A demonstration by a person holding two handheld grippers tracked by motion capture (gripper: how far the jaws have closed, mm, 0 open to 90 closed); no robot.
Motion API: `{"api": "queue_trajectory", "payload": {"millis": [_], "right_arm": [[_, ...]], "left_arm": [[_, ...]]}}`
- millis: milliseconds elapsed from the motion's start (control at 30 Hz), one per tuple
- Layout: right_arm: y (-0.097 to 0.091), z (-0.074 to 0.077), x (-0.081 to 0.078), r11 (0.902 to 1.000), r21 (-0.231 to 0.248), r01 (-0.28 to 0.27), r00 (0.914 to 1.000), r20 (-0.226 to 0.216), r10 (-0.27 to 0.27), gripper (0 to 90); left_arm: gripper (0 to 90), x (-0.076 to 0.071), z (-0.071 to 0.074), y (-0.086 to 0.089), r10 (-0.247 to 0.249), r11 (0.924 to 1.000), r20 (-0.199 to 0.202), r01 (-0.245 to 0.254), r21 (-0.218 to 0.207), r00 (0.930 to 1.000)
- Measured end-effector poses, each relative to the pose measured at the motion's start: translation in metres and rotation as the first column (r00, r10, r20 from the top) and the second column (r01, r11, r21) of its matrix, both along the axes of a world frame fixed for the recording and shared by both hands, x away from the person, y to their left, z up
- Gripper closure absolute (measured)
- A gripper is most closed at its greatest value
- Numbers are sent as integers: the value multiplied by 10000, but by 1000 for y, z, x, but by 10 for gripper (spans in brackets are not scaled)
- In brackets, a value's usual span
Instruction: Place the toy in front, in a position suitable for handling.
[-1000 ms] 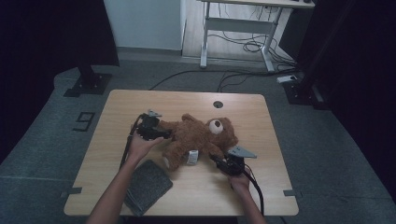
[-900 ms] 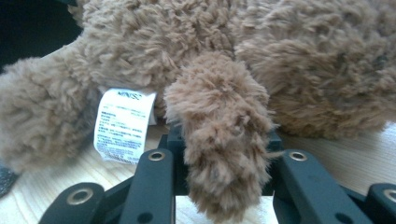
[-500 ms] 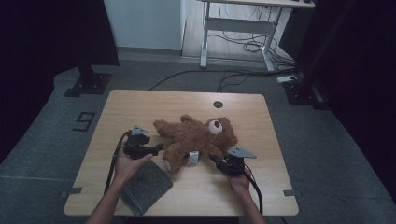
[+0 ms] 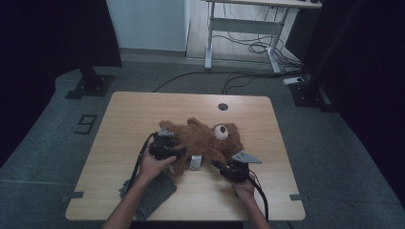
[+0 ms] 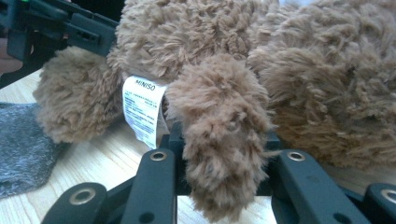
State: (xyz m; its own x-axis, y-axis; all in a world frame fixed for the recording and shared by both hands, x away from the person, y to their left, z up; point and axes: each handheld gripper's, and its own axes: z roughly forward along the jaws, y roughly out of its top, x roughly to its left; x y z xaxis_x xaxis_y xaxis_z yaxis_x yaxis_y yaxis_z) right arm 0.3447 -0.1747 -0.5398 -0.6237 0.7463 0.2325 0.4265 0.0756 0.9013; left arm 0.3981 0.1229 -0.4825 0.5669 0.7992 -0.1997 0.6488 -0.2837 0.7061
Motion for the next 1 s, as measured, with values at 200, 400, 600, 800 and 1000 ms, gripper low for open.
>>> {"api": "queue_trajectory", "payload": {"millis": [200, 400, 600, 800, 1000], "right_arm": [[0, -1, -1, 9999, 158, -28, 10000, -44, 29, 689], [2, 1, 1, 9996, 246, -151, 9999, -17, 152, 688], [-2, 1, 4, 9994, 326, -132, 9999, -64, 134, 681], [-1, 1, 2, 9996, 271, -125, 9998, -152, 129, 677], [-2, 3, 2, 9995, 117, -278, 9994, -185, 280, 676]], "left_arm": [[350, 5, 1, 2, 135, 9999, 91, -136, 104, 9999], [357, 3, 5, 6, 290, 9996, 211, -291, 33, 9994], [324, -23, 22, 25, 167, 9993, 726, -143, -343, 9972], [322, -57, 27, 50, 426, 9966, 1078, -347, -741, 9933], [302, -91, 14, 68, 559, 9975, 1043, -511, -487, 9930]]}}
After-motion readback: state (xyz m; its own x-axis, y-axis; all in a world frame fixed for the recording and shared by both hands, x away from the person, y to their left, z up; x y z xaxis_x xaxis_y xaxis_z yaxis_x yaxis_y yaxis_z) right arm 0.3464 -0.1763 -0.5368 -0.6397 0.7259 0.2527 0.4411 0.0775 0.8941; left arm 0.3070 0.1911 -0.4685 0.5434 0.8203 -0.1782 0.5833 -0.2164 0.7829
